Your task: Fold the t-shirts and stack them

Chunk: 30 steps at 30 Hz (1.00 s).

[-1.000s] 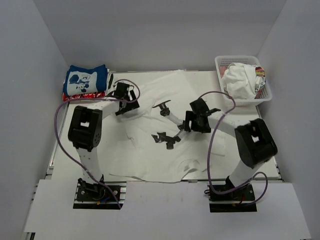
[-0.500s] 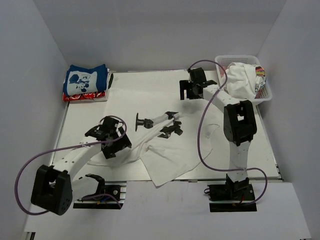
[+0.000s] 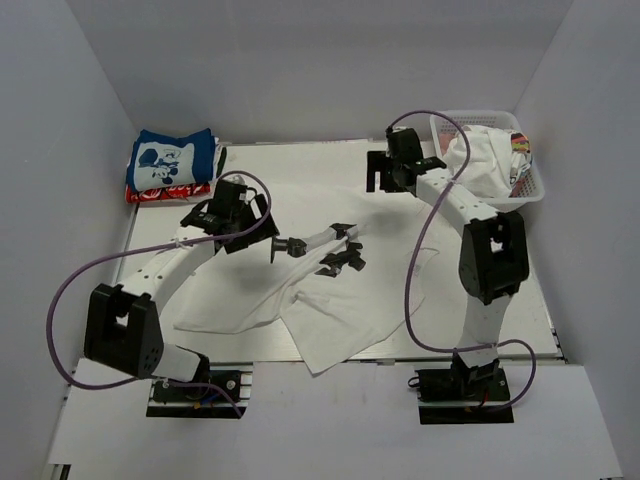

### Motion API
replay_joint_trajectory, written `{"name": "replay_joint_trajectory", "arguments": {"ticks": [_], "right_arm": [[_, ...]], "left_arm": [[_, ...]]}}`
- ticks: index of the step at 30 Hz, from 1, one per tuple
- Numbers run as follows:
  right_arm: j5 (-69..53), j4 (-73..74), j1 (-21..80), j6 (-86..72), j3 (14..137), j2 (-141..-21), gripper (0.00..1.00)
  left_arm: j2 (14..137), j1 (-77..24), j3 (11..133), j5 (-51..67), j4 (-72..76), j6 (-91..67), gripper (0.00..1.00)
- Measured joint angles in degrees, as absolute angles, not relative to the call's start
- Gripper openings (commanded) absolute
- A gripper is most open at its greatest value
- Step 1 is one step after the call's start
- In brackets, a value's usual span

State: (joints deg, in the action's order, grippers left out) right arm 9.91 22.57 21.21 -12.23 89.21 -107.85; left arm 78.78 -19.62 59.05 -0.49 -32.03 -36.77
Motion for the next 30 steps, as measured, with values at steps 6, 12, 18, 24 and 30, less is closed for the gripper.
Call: {"name": "replay_joint_trajectory", "arguments": {"ticks": [6,12,18,24,30], "right_arm": [[7.77,24.1,19.86,-13.78,98.0,-120.33,0.9],[5.87,25.85,17.52,-15.07,104.88,-129.27,0.9],[3.03,26.0,15.62,-16.36,106.45,-131.98,0.9],[2.13,26.09,14.87,-16.27,110.39,-134.74,0.9],[0.1,26.41,14.0,-16.08,116.33,-138.43,0.9]], "left_arm": [[85.65,-20.05,58.98,5.61,-26.5,-32.84,1.0],[91.96,-27.16,60.73,13.89,-20.12,-29.12,1.0],[101.03,-40.21,66.52,19.35,-15.22,-24.93,1.0],[112.05,-48.58,74.0,21.74,-14.37,-21.54,1.0],[117.36,-51.48,79.77,19.38,-15.88,-19.94,1.0]]}}
